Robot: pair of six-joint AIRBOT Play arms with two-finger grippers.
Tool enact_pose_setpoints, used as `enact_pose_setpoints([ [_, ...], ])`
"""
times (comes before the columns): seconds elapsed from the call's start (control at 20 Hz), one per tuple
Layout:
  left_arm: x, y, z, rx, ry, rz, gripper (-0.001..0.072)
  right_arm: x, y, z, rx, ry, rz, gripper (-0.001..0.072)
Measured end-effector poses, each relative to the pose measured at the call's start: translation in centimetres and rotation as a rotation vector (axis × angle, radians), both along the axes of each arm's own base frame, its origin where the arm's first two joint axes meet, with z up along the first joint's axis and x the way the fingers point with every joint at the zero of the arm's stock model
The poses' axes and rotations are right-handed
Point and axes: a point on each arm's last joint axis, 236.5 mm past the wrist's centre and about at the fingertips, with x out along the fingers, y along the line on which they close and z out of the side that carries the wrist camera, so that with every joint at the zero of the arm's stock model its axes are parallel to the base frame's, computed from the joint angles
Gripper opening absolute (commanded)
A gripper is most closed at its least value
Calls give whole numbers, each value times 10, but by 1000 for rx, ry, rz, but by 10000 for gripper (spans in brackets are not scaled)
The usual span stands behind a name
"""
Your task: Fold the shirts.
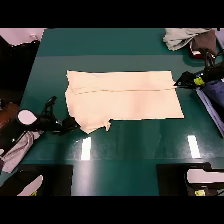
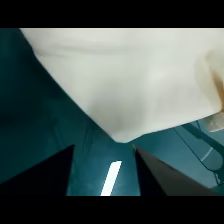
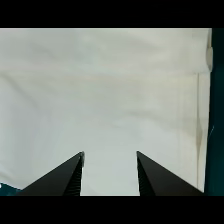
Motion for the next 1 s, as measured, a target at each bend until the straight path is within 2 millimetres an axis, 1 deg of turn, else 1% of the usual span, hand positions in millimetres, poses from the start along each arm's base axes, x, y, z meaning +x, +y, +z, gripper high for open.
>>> enact_pose_setpoints([
  [0.15,-5,-2,-12,-29,15,47,550,-1,1,-1,0,0,1,389],
  [0.3,0,-4,-20,-50,13,91,549,-2,2,-1,0,0,2,390],
  [0.45,7,-15,-24,-116,16,110,546,-2,2,-1,0,0,2,390],
  [0.5,10,-18,-26,-131,18,113,426,-2,2,-1,0,1,3,390],
  [0.55,12,-20,-29,-140,19,118,278,-3,2,-1,1,5,5,390],
  [0.6,13,-20,-32,-142,20,120,167,-6,3,-2,4,15,11,389],
  [0.65,13,-21,-34,-144,21,117,28,-7,4,-2,6,21,14,389],
  [0.7,15,-21,-35,-140,13,108,22,-10,4,-2,9,31,17,389],
  [0.8,22,-24,-29,-147,-18,87,22,-18,0,-3,19,64,19,390],
  [0.9,33,-28,-14,-156,-59,52,21,-28,-7,-4,31,100,15,389],
  [1.0,44,-33,4,-158,-105,-6,22,-41,-20,-5,36,144,1,389],
])
